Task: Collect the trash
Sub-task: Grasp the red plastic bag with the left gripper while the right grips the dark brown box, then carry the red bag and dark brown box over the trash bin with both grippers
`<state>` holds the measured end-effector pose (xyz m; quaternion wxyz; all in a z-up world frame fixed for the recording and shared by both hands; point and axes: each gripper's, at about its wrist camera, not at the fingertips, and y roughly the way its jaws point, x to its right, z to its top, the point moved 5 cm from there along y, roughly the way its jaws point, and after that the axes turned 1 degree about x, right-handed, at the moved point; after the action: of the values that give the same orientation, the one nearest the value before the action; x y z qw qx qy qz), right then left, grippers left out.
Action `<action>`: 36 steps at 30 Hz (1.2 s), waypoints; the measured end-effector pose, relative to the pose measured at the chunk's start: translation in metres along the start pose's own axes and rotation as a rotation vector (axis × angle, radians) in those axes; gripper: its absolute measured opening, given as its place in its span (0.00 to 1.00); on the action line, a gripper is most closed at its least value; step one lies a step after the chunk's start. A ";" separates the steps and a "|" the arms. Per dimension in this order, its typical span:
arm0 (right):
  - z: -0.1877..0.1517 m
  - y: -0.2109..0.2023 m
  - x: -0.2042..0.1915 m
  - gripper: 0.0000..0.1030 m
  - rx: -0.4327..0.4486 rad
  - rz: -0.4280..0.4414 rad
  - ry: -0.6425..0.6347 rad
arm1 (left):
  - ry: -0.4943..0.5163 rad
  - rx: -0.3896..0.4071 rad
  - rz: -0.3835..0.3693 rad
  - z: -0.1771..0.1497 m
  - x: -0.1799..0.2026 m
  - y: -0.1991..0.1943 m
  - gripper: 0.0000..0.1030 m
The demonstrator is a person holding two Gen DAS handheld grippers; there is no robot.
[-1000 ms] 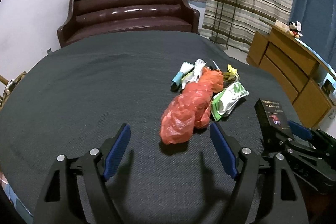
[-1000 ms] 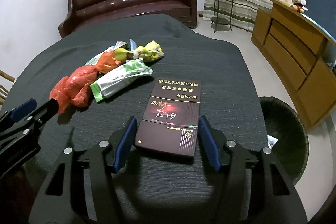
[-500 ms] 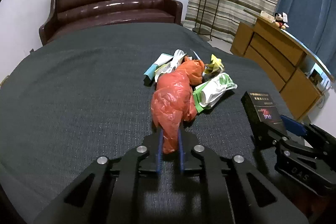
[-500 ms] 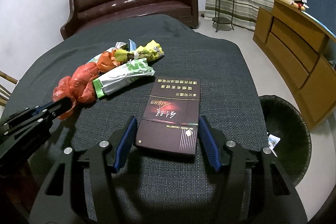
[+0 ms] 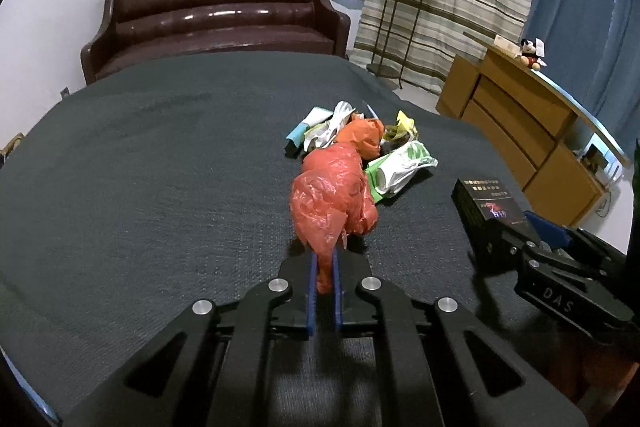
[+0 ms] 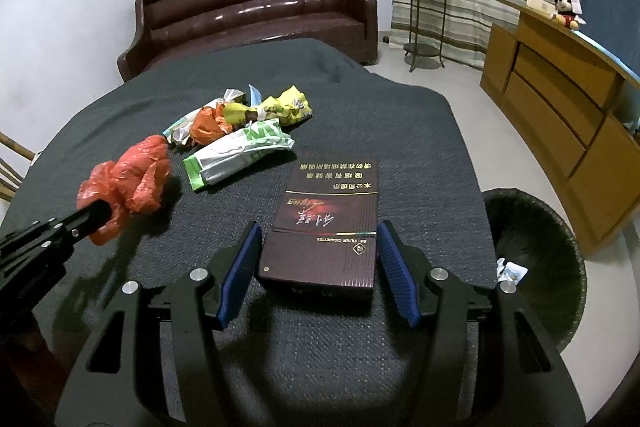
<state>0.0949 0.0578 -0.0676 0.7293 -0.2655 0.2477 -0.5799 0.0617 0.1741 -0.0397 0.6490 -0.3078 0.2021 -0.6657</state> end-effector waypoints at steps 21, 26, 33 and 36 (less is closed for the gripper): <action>-0.012 -0.002 0.015 0.60 -0.046 0.020 0.039 | 0.008 0.023 0.006 -0.004 0.010 -0.014 0.06; -0.009 0.003 0.013 0.63 -0.056 0.017 0.048 | 0.003 0.018 0.006 -0.005 0.010 -0.012 0.06; -0.009 0.013 0.006 0.56 -0.063 -0.021 0.000 | 0.002 0.018 0.004 -0.006 0.011 -0.011 0.06; -0.010 0.010 0.005 0.55 -0.055 -0.021 -0.012 | 0.000 0.016 0.004 -0.006 0.010 -0.010 0.06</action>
<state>0.0964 0.0540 -0.0823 0.7170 -0.2917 0.2562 -0.5790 0.0506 0.1640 -0.0355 0.6527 -0.3024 0.1974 -0.6660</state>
